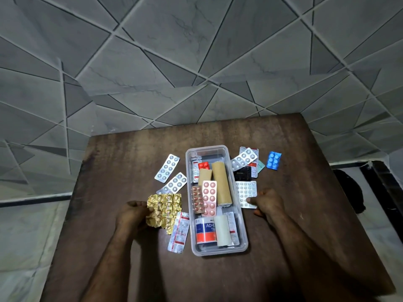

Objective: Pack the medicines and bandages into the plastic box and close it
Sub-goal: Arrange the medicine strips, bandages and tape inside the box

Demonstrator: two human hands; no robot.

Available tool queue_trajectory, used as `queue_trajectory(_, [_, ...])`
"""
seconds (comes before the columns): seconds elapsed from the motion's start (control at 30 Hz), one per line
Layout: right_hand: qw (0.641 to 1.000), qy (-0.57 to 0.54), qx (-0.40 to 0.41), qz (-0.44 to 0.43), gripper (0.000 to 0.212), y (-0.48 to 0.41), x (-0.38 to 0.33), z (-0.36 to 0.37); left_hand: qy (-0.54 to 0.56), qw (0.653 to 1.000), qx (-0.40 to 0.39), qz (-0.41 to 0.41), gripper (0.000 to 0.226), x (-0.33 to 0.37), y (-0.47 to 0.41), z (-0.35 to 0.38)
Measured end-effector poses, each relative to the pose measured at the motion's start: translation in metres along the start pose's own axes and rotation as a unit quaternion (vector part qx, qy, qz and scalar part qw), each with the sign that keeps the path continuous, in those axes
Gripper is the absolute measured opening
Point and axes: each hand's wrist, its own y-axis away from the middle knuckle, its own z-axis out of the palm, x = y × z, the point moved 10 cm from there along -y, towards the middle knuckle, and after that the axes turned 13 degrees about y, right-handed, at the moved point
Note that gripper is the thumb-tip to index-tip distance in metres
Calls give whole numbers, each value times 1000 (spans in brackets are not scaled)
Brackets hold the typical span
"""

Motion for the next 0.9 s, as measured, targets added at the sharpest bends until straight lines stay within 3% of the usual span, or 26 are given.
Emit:
queue_trajectory(0.17, [996,-91,-18,13,16,-4,9,-6,29,999,-14,13,11,25,19,1])
queue_trajectory(0.43, [989,-143,-27,-10,9,8,-6,-29,55,997,-18,57,12,66,32,-3])
queue_trajectory(0.9, [966,-235,-42,-101,13,49,-83,-42,139,981,-76,110,15,107,55,51])
